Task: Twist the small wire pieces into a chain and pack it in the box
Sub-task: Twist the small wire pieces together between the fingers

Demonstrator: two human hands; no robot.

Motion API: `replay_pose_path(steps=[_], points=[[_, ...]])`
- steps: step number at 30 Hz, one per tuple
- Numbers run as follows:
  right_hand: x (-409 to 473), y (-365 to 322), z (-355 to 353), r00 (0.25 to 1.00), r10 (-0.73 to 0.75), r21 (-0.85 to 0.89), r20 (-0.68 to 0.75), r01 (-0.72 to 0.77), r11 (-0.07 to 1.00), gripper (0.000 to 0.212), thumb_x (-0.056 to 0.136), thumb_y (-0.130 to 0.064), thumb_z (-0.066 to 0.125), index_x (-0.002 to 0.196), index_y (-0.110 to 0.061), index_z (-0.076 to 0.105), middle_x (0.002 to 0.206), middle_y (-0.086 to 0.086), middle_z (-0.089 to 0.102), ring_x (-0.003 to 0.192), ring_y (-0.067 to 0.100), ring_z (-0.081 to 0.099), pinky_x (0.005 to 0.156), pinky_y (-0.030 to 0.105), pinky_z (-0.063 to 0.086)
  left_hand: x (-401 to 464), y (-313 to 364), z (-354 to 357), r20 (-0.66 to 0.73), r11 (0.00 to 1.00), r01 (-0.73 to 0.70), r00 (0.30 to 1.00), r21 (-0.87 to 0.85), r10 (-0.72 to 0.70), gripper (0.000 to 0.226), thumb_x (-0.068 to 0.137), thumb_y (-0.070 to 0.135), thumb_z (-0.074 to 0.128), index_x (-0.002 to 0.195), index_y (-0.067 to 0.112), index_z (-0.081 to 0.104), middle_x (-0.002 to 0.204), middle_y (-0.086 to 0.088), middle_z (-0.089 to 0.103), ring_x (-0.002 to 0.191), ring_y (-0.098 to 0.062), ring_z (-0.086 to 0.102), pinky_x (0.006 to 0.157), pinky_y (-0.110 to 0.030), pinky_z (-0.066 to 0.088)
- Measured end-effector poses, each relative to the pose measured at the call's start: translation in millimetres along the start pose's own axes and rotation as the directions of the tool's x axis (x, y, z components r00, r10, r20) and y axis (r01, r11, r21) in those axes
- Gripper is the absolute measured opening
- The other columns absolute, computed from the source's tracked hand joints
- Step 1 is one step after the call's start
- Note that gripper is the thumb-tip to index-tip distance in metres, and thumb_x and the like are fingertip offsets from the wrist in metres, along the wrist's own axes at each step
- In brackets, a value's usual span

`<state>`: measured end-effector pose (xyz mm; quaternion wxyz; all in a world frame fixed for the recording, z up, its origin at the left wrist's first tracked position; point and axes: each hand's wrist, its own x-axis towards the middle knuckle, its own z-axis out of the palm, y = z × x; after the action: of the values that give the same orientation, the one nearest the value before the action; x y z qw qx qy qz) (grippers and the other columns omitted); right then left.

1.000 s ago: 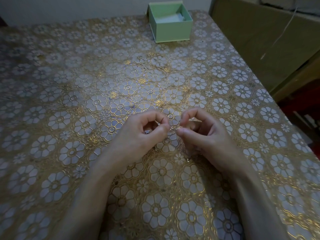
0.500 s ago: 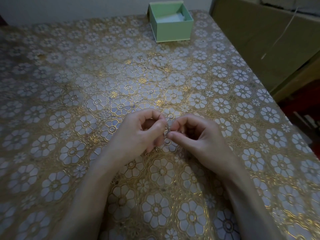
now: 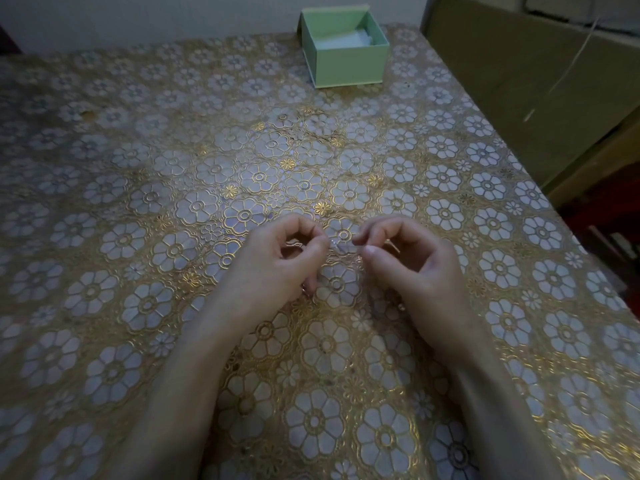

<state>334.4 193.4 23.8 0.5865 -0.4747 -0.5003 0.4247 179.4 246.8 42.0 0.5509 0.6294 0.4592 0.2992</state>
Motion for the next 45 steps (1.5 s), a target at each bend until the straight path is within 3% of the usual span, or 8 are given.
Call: replay_pose_path(steps=[5,15,20,25,29,34,41,45], points=[[0.3,1.0,-1.1,0.992,0.124,0.365,0.036,-0.129,0.922,0.008,0.073,-0.012,0.062,0.068,-0.018,0.059,0.083,0.006,0.068,0.081,0.021,0.064,0.079,0.033,0.051,-0.5,0.6,0.0,0.034,1.0,0.018,0.999,0.005,-0.018,0.016,0.089,0.013,0.057,0.073,0.015,0.058,0.056,0.0,0.061,0.04,-0.014,0.051,0.041,-0.021,0.043],[1.6,0.0,-1.6,0.984,0.176,0.372,0.008,-0.166,0.913,0.013,0.071,-0.005,0.058,0.073,-0.007,0.045,0.07,0.004,0.061,0.065,0.018,0.06,0.07,0.03,0.049,0.3,2.7,4.3,0.026,0.992,0.045,0.999,-0.12,-0.043,0.017,0.088,0.006,0.057,0.072,0.009,0.06,0.057,-0.001,0.059,0.056,-0.009,0.059,0.04,-0.021,0.046],[1.8,-2.3,0.2,0.962,0.257,0.495,0.089,-0.266,0.827,0.015,0.067,-0.002,0.057,0.074,-0.007,0.044,0.064,0.007,0.057,0.054,0.016,0.052,0.052,0.027,0.047,-0.7,3.7,5.4,0.05,0.989,0.041,0.998,-0.141,-0.034,0.019,0.088,0.005,0.057,0.07,0.01,0.061,0.061,0.002,0.063,0.057,-0.008,0.061,0.039,-0.02,0.045],[2.0,-7.3,-0.3,0.931,0.353,0.377,0.087,-0.359,0.854,0.007,0.072,-0.006,0.049,0.077,-0.01,0.051,0.053,0.003,0.051,0.046,0.01,0.025,0.046,0.024,0.015,-0.3,3.8,4.8,0.043,0.985,0.033,0.999,-0.17,-0.026,0.018,0.09,0.002,0.054,0.074,0.009,0.057,0.063,0.002,0.066,0.055,-0.011,0.06,0.037,-0.02,0.043],[0.8,-7.9,1.9,0.917,0.383,0.207,0.113,-0.398,0.894,0.017,0.074,-0.021,0.072,0.077,-0.014,0.057,0.049,-0.006,0.04,0.043,0.005,0.027,0.041,0.017,0.018,-1.4,3.9,2.9,0.037,0.986,0.007,0.999,-0.168,-0.001,0.017,0.09,0.002,0.053,0.075,0.009,0.056,0.055,0.001,0.06,0.05,-0.011,0.056,0.037,-0.021,0.043],[0.8,-8.5,7.2,0.912,0.403,0.039,0.073,-0.406,0.913,0.009,0.077,-0.018,0.068,0.071,-0.015,0.062,0.044,-0.008,0.039,0.04,0.005,0.028,0.039,0.016,0.024,-1.1,3.4,2.0,0.038,0.988,-0.021,0.999,-0.151,0.027,0.016,0.089,0.002,0.055,0.075,0.01,0.057,0.053,0.0,0.056,0.05,-0.012,0.055,0.038,-0.022,0.046],[0.9,-8.2,7.9,0.923,0.385,0.039,0.009,-0.386,0.922,0.011,0.083,-0.011,0.065,0.072,-0.013,0.066,0.046,-0.006,0.035,0.042,0.008,0.025,0.041,0.018,0.02,-0.9,3.0,1.8,0.074,0.99,-0.021,0.997,-0.138,0.032,0.017,0.088,0.001,0.056,0.074,0.009,0.057,0.052,0.001,0.055,0.049,-0.013,0.054,0.04,-0.022,0.046],[1.2,-7.0,9.3,0.95,0.311,-0.091,-0.01,-0.31,0.946,0.01,0.084,-0.009,0.065,0.074,-0.009,0.067,0.05,0.001,0.035,0.043,0.008,0.026,0.041,0.02,0.02,-0.6,2.1,2.4,0.082,0.99,-0.021,0.996,-0.142,0.033,0.015,0.088,0.001,0.056,0.075,0.009,0.058,0.051,0.001,0.055,0.047,-0.013,0.054,0.039,-0.022,0.045]])
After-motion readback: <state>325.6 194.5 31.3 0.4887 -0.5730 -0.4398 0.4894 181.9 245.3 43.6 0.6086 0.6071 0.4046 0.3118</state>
